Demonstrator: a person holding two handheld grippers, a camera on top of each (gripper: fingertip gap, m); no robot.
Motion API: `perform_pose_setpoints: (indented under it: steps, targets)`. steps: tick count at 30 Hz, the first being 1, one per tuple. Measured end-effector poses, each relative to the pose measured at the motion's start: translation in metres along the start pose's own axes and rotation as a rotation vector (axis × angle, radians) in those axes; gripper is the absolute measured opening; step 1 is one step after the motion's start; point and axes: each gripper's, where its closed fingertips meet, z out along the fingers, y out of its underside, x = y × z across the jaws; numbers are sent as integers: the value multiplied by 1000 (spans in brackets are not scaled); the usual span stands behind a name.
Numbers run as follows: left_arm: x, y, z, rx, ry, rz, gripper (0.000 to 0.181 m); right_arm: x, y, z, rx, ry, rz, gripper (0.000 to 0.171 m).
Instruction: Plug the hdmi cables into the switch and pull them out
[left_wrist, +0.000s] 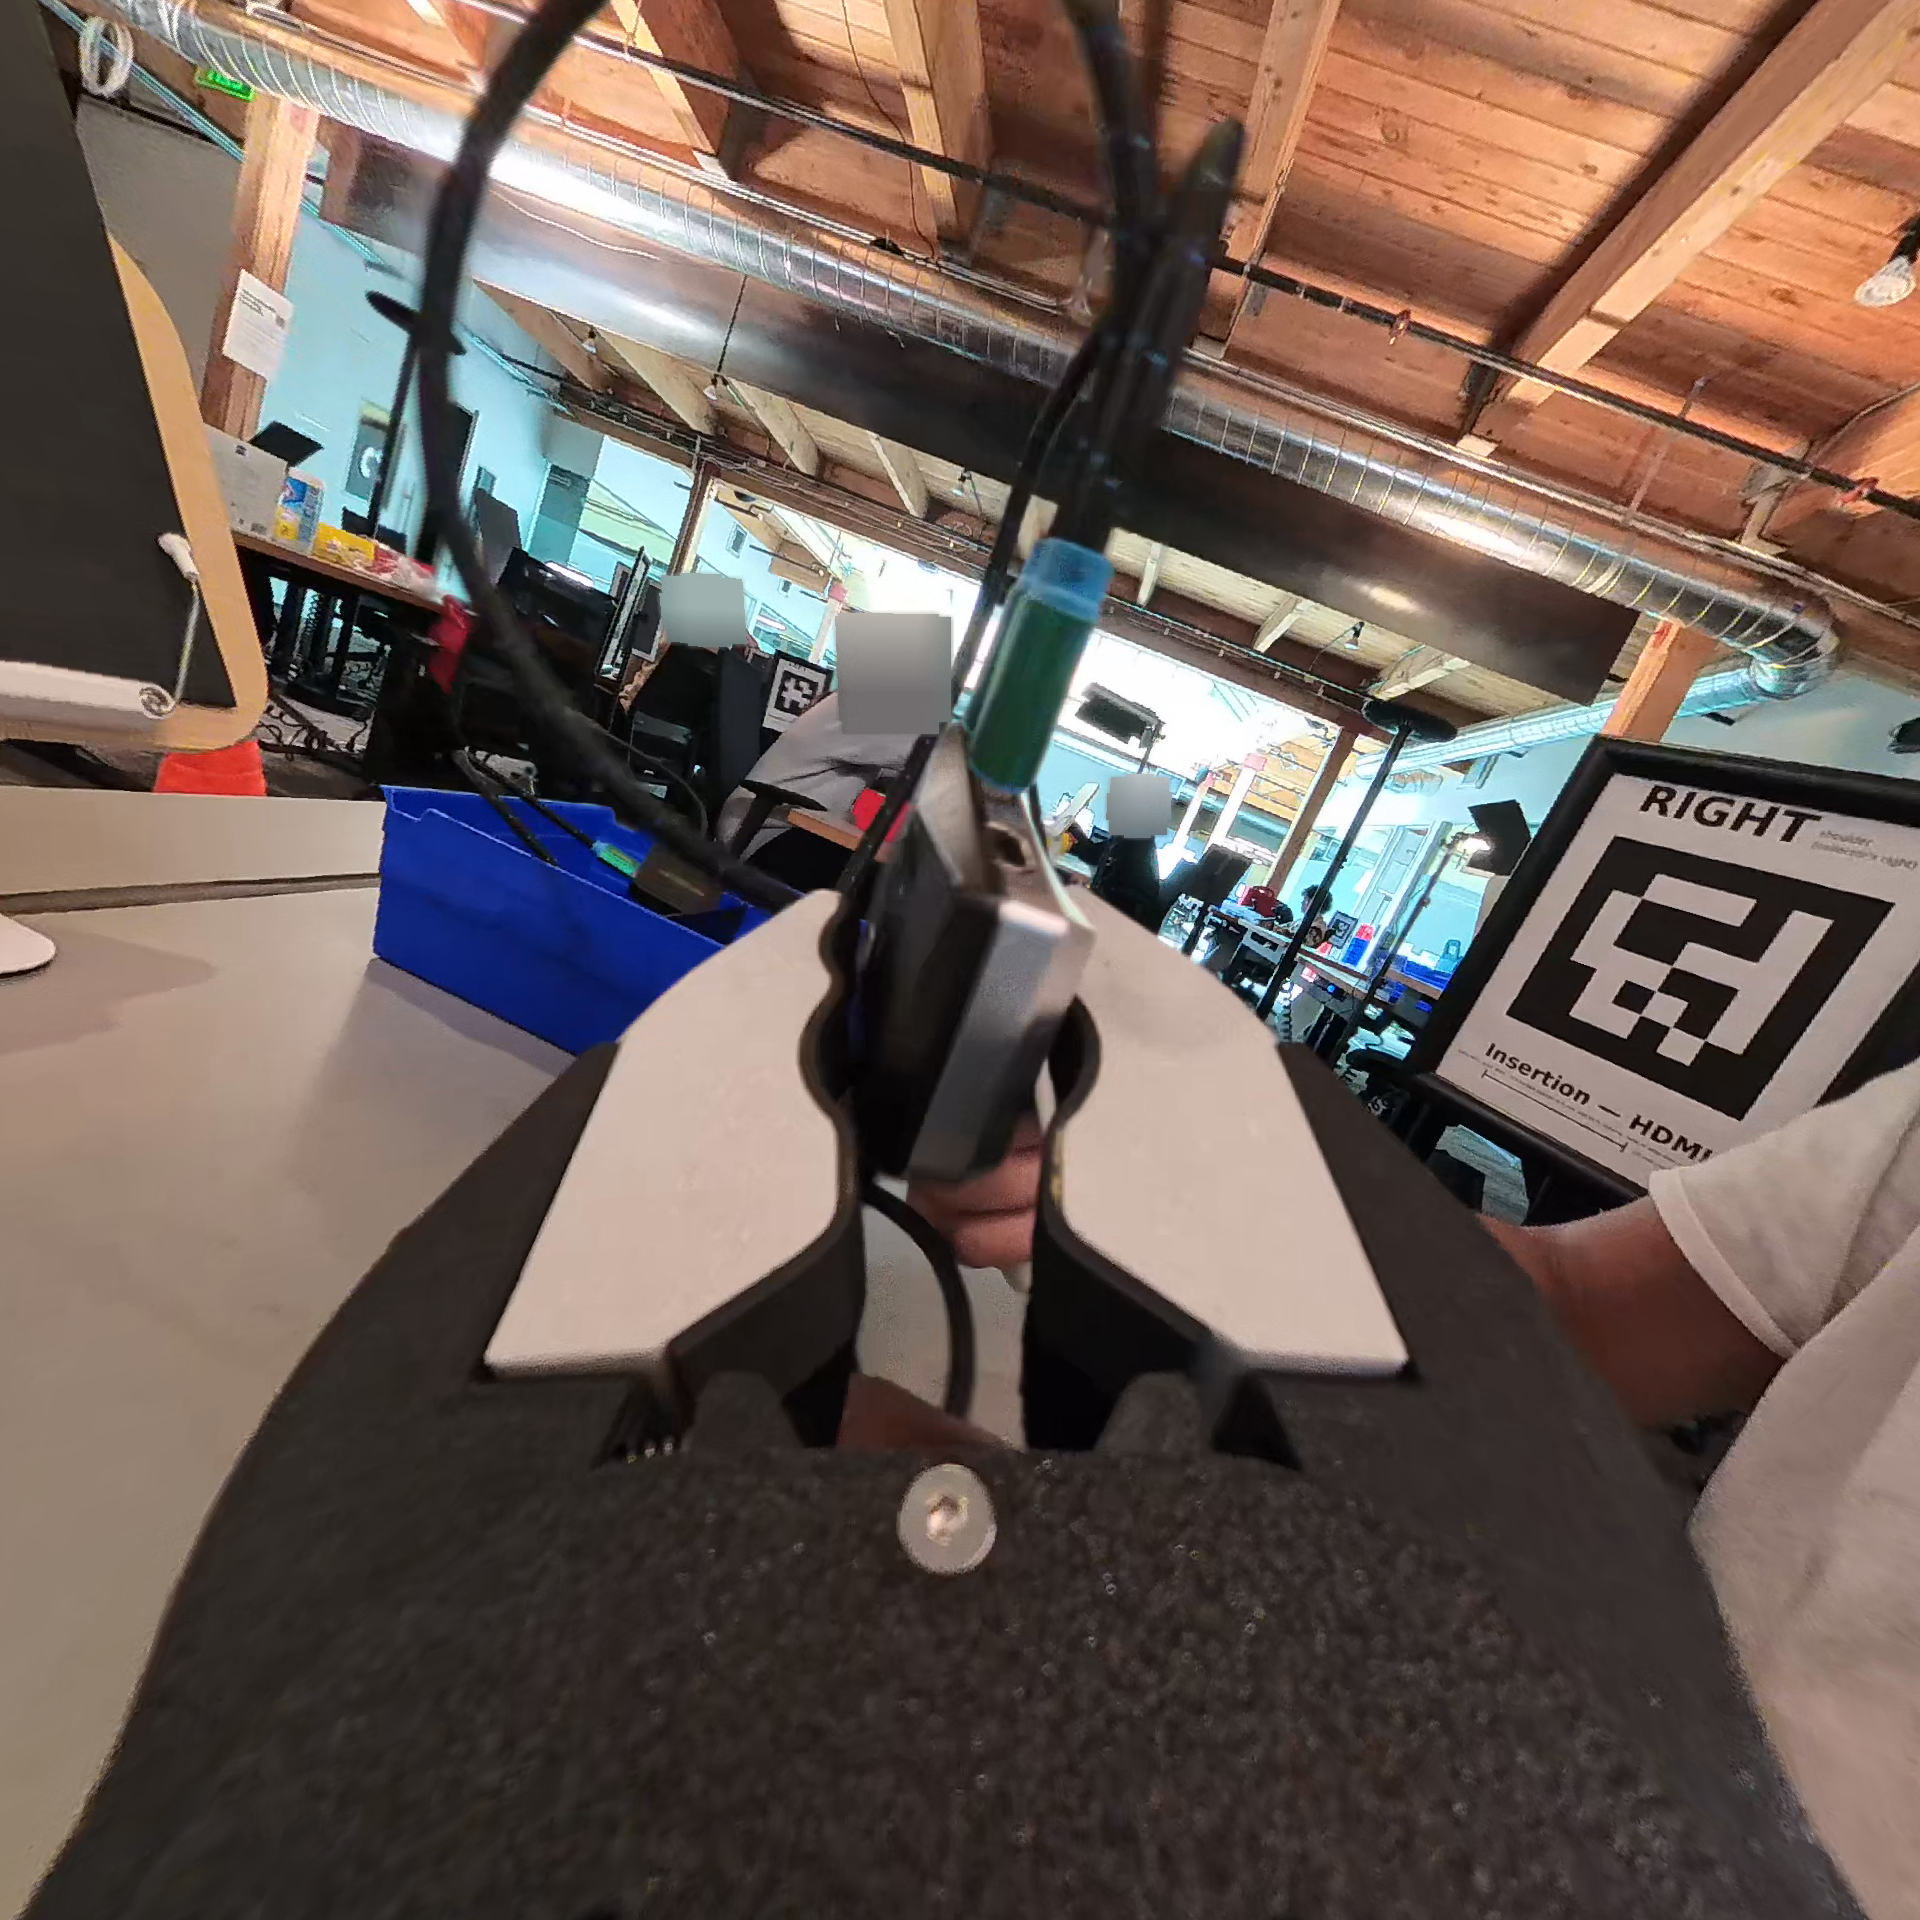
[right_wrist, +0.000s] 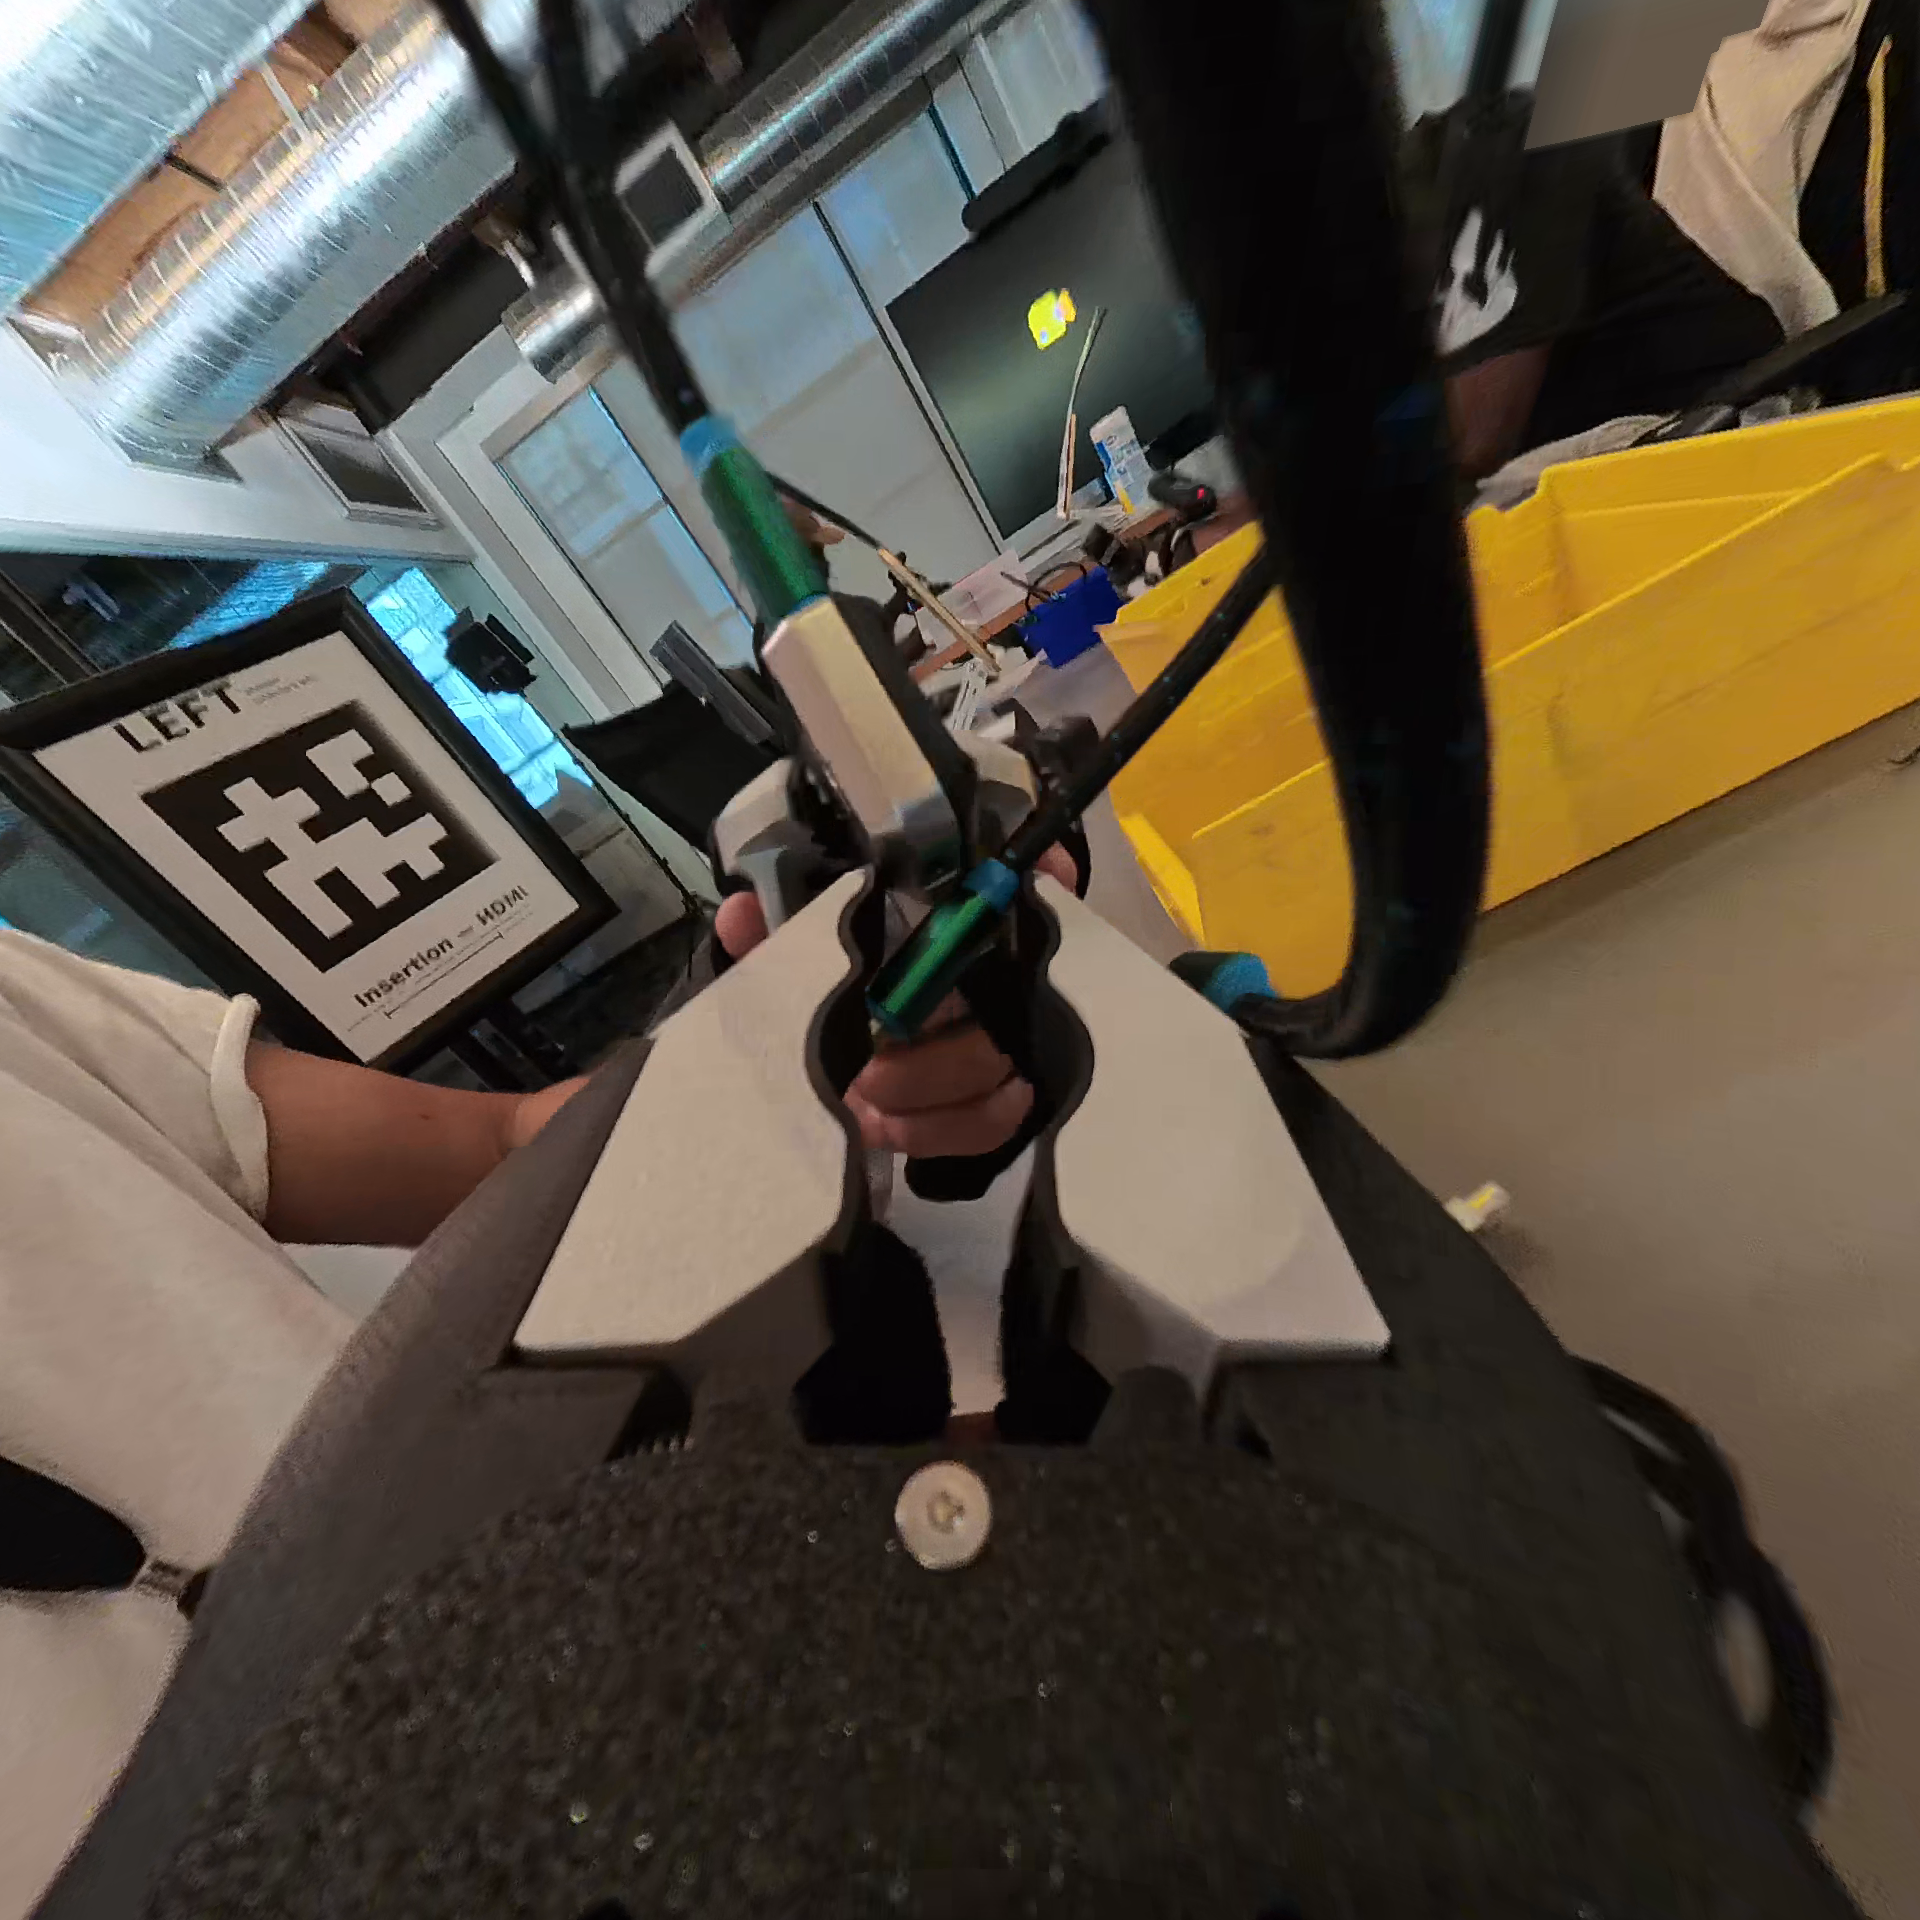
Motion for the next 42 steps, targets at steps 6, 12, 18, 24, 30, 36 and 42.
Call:
perform_pose_setpoints:
  steps: [6,12,18,24,30,36,42]
  targets:
    - [-11,-8,-12,25,-47,-3,34,15,-20,-18,73,37,14,19]
    - [-21,7,-23,-15,-104,-2,35,16,-68,-36,140,45,-28,19]
    - [-29,28,-34,-53,-142,-30,32,10,-172,-68,200,75,-153,19]
    - [-33,36,-36,-91,-160,-7,31,13,-288,-117,239,151,-247,19]
    - [-37,37,-39,-90,-174,-16,30,40,-347,-185,278,267,-236,19]
    - [-38,42,-38,-108,-178,-12,30,140,-272,-259,248,508,-26,17]
    - [-37,47,-34,-132,-175,2,30,230,-152,-327,108,743,138,15]
